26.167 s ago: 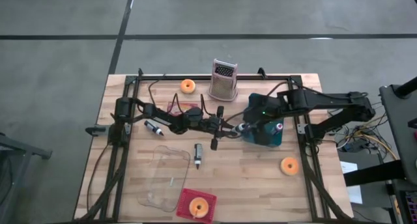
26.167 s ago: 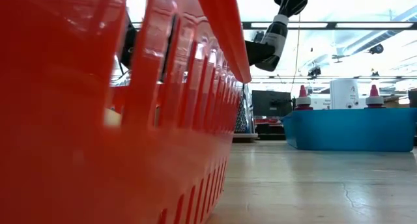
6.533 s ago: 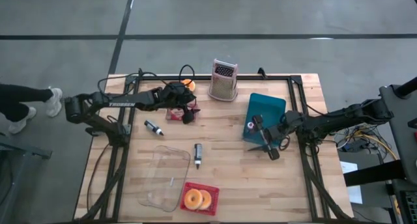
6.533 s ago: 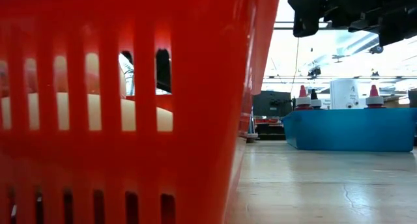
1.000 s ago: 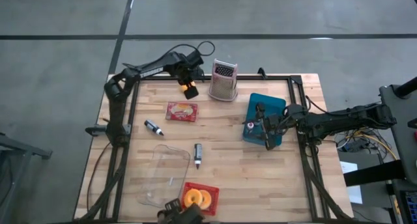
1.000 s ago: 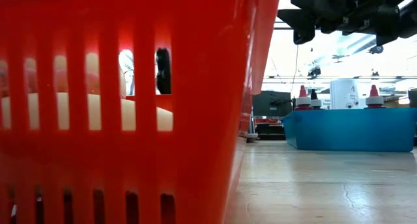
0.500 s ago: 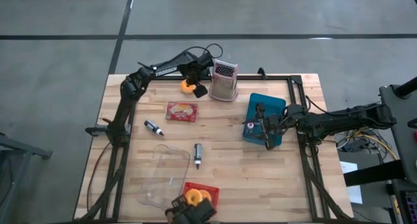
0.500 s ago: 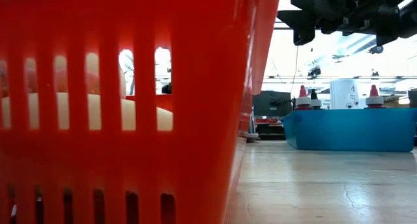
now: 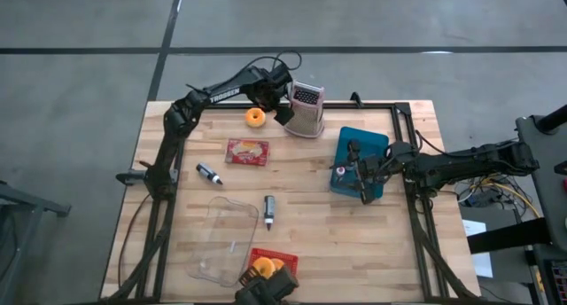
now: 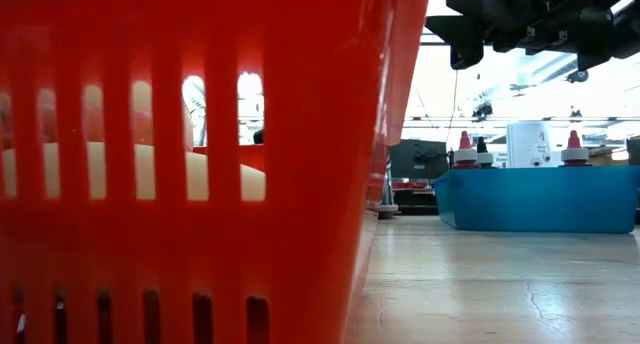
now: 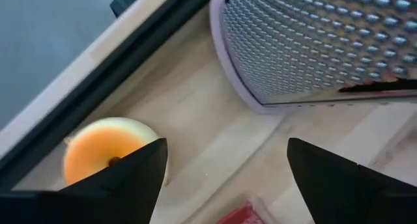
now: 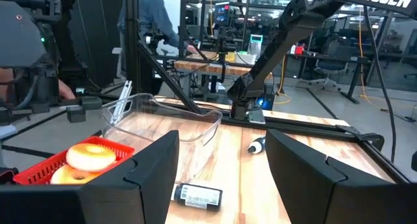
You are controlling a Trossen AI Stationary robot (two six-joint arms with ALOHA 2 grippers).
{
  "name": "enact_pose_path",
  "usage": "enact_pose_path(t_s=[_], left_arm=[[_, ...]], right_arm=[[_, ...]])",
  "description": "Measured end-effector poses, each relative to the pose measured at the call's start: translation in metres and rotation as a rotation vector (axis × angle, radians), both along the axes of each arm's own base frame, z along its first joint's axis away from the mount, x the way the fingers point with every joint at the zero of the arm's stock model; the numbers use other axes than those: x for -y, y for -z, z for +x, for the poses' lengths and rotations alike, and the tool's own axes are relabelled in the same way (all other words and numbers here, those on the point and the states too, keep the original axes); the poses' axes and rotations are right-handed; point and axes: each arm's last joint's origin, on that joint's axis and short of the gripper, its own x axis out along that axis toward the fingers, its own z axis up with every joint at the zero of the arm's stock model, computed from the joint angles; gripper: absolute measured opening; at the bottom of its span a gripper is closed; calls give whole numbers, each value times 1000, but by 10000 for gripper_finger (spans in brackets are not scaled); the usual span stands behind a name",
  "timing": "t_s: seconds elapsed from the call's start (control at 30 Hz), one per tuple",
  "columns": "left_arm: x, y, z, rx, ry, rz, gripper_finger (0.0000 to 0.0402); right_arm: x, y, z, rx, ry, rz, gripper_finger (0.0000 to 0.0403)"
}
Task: Pick & Place Food Item
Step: Put the orange donut into the red bin
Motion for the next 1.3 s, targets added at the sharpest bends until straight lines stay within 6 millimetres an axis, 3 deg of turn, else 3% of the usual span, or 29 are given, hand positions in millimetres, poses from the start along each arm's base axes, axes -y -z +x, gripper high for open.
enact_pose_path(t_s=[0.37, 0.93, 1.3], left_arm=[[1, 31, -2, -154, -81, -66, 317], [-10, 35, -14, -203, -140, -53, 317], [-24, 41, -38, -284, -83, -127, 317]], right_arm=[[0, 1, 0, -6, -1, -15, 224], [-1, 2, 0, -15, -9, -17, 224], [-1, -1, -2, -2, -9, -22, 224]])
